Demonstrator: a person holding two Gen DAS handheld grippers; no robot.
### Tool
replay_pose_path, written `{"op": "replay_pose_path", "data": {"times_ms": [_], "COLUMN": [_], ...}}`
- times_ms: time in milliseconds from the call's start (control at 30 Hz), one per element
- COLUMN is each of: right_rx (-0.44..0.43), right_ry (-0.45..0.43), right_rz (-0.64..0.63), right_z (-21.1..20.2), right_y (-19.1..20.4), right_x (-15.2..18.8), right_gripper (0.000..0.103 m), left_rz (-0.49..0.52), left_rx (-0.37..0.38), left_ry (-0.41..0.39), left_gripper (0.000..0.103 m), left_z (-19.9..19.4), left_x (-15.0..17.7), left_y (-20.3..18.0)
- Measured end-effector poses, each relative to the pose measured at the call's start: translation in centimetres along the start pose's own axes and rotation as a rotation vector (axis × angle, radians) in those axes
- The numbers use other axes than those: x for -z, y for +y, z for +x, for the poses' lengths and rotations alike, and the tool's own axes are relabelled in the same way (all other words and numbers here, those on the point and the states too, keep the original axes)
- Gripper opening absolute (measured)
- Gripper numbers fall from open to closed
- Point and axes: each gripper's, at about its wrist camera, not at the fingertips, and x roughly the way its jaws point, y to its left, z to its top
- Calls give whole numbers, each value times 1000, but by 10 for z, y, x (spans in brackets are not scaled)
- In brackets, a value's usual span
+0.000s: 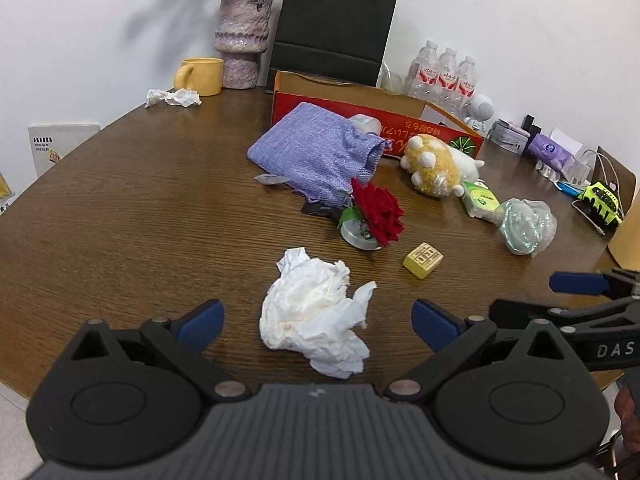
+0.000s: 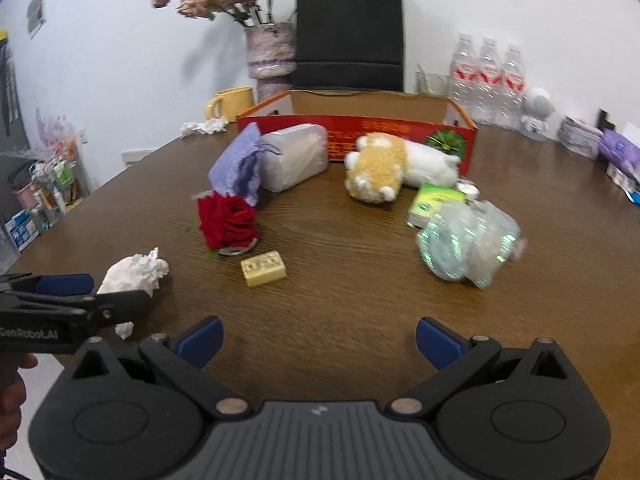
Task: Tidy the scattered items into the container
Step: 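Grasp the crumpled white tissue with the left gripper while the right grasps the yellow soap bar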
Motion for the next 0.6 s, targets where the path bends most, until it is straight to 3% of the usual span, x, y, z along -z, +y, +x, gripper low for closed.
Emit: {"op": "replay_pose_path", "data": {"times_ms": [67,133,233,300,367,467,533,600], "right_rx": [-7,-13,-37,-57,-70,-73,-71,-74], "right_ry": [-7,-19,-15,-1,5,2,7,22], "right_rz": [-26,-50,-77,-87,-100,-134,-156,-166], "right_z": [7,14,26,35,43,54,60,65], "right_y": [6,11,18,21,24,30,34,36], "right_x": [-3,-7,-13,-17,-22,-28,-31,-32], "right_gripper": [101,100,92,85,72,65,61,48], "left_rz": [8,16,22,29,26,36,48,58], "left_rx": [-1,0,5,4,7,1,2,9], "left_ry": [-5,-1,6,0,-5,-12,-14,-15], "left_gripper": [95,81,75,73,71,60,47,41], "left_z": [2,5,10,12,12,13,13,12], "left_x": [0,0,0,-1,-1,-1,-1,-1], "left_y": [1,2,5,7,9,11,11,12]}}
